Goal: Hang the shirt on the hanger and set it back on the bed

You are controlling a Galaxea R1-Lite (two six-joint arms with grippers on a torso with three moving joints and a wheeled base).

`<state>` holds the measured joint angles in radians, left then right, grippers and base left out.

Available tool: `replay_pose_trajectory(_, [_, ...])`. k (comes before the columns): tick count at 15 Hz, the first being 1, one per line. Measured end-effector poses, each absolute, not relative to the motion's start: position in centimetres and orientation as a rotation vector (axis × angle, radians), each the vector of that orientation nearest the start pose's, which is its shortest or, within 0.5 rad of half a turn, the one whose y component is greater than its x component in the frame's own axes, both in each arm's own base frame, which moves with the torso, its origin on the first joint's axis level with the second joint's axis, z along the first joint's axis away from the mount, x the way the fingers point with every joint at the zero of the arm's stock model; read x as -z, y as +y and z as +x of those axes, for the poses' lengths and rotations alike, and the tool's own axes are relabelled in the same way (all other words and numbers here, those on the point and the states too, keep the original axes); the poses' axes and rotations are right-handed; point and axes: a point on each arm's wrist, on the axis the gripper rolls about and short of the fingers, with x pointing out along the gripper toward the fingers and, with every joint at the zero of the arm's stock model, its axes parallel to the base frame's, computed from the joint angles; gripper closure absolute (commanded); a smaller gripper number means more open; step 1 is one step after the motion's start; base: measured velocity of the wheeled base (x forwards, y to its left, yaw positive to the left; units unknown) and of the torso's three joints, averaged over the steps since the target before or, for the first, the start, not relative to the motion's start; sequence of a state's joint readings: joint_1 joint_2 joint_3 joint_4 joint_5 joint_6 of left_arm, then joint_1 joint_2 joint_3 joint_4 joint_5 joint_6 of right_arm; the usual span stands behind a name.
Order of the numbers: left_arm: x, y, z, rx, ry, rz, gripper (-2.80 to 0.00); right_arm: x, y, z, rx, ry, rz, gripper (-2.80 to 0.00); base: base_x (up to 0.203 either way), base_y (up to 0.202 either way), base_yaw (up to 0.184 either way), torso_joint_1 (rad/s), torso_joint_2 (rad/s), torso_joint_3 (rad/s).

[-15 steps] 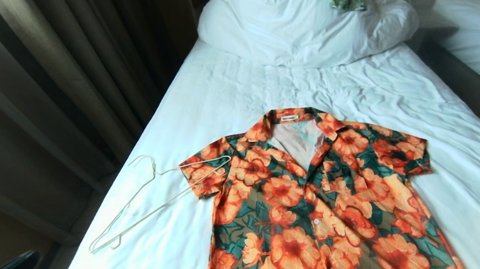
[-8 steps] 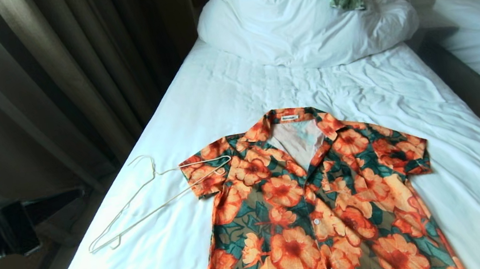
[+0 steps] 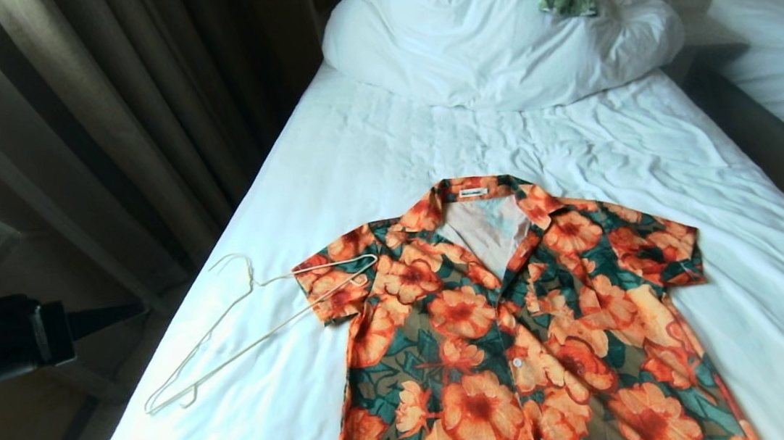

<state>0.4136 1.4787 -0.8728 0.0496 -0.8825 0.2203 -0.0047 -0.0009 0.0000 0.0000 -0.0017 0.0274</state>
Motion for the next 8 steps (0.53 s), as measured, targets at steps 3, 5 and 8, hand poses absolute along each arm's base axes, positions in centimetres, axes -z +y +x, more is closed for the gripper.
replay_pose_trajectory(3, [-18.4,10.3,25.7,0.547,0.495,-0.171,0.00,-7.5,0.0,-2.3,0.006,-0.001,0.027,0.00,0.000,0.000,0.000,0.000,0.00,0.000])
replay_pose_trajectory(5, [-16.9,11.8,28.1,0.570,0.521,-0.161,0.00,-7.5,0.0,-2.3,0.006,-0.001,0.027,0.00,0.000,0.000,0.000,0.000,0.00,0.000])
replay_pose_trajectory(8, [-14.4,14.0,31.3,0.598,0.564,-0.144,0.00,-7.5,0.0,-2.3,0.006,-0.001,0.027,0.00,0.000,0.000,0.000,0.000,0.00,0.000])
